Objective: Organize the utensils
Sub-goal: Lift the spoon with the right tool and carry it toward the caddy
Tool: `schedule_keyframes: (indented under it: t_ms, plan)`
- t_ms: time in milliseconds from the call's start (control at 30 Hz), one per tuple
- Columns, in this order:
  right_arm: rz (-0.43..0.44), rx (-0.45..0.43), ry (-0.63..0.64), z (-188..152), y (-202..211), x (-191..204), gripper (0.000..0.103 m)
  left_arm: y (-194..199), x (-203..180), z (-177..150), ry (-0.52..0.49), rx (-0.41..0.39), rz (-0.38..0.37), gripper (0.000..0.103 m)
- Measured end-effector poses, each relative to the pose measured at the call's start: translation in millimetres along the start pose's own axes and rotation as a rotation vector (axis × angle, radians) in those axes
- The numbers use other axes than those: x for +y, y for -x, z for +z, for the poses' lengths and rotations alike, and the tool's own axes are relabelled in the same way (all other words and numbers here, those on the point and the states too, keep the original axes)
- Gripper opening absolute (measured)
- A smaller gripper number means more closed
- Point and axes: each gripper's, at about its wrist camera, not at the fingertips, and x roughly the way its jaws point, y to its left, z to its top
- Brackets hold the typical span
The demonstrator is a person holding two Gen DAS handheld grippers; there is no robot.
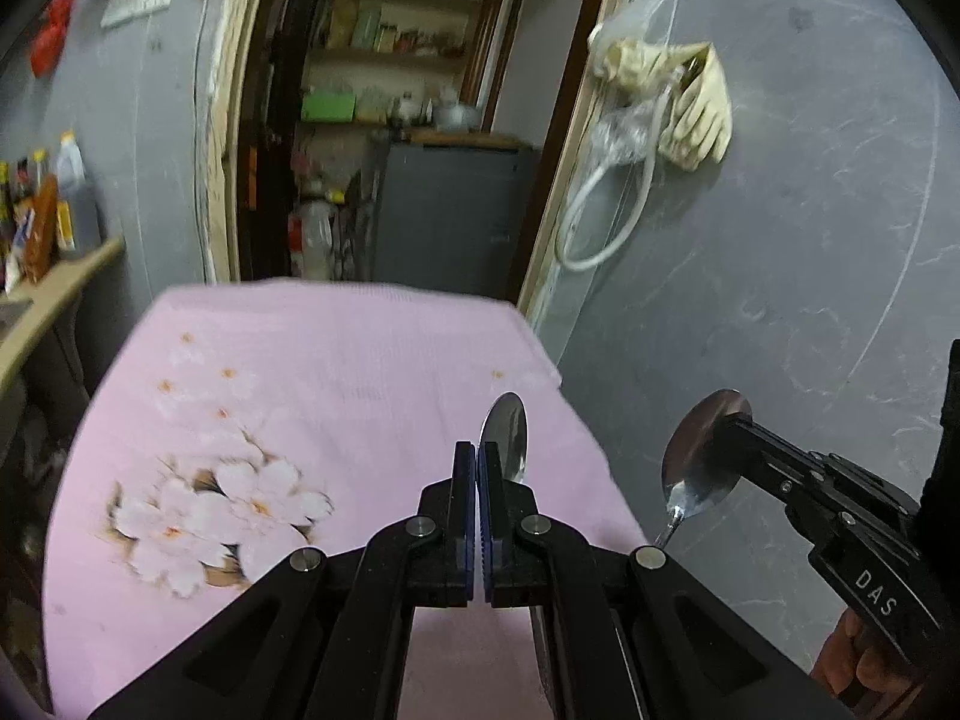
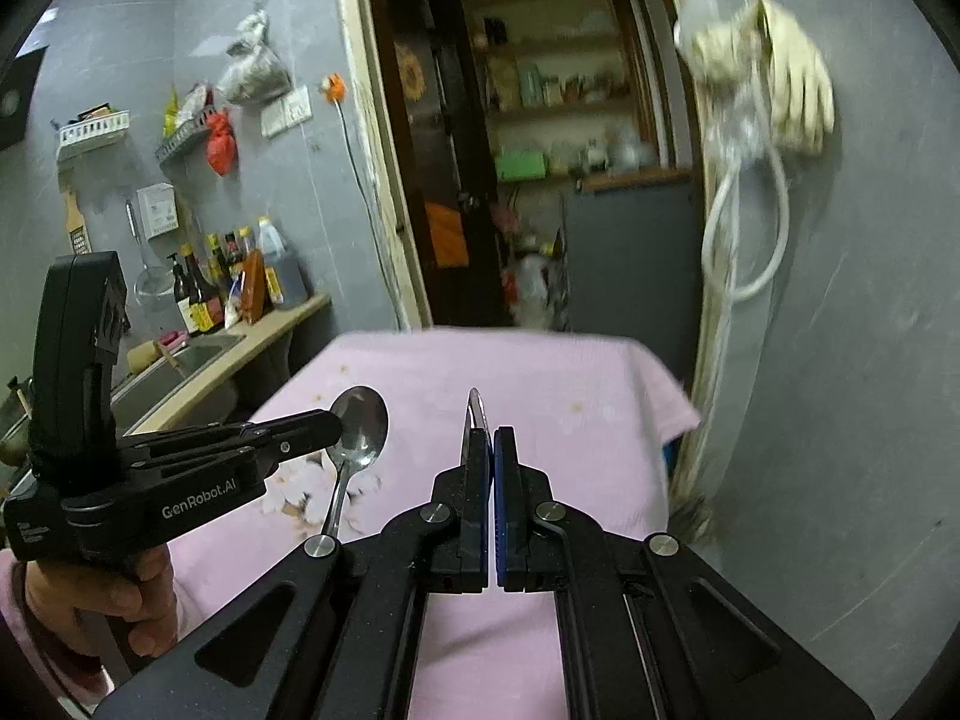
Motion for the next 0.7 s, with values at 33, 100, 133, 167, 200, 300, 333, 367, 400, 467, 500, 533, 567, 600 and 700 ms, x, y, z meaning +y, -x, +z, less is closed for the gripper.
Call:
schedule_keyframes:
  t_ms: [33,100,133,167,200,300,333,367,400,467,500,533,567,600,700]
  plan:
    - [-0.006,-0.013,0.003,4,7,5,0.002,9,-1,2,-0.006,-0.019,0.0,0.002]
    - [-0.02,-0.056,0.012,16,26,17,0.002,24,-4,8,-0.016,-0.053,-0.002,0.002]
    - [-0.028,-0.079,0.02,22,36,22,0.002,33,-5,10,-0.02,-0.069,-0.007,0.002]
    - [-0.031,-0.09,0.025,25,42,28,0.002,41,-5,13,-0.022,-0.086,-0.012,0.002]
    - [-0.036,-0.109,0.032,32,51,35,0.002,51,-5,17,-0.026,-0.102,-0.018,0.002]
    - [-0.04,-0.142,0.046,48,74,53,0.002,80,-4,26,-0.04,-0.147,-0.028,0.002]
    - [-0.04,-0.156,0.051,55,83,59,0.002,89,-4,29,-0.043,-0.16,-0.032,0.002]
    - [-0.04,-0.163,0.055,60,89,66,0.002,96,-4,31,-0.044,-0.169,-0.036,0.002]
    - [-0.041,-0.169,0.06,62,94,73,0.002,106,-3,34,-0.047,-0.181,-0.035,0.002]
    - [-0.042,-0.185,0.071,71,107,85,0.002,125,0,38,-0.051,-0.203,-0.033,0.002]
    - [-0.04,-0.192,0.076,73,112,92,0.002,133,2,40,-0.051,-0.212,-0.032,0.002]
    - [-0.034,-0.2,0.081,79,118,99,0.002,143,4,43,-0.048,-0.222,-0.03,0.002]
    - [-0.031,-0.206,0.083,81,121,106,0.002,152,7,45,-0.043,-0.229,-0.027,0.002]
    - [-0.025,-0.214,0.085,84,126,112,0.002,157,9,47,-0.039,-0.236,-0.025,0.002]
    - [-0.01,-0.229,0.091,89,136,131,0.002,182,18,51,-0.03,-0.269,-0.019,0.002]
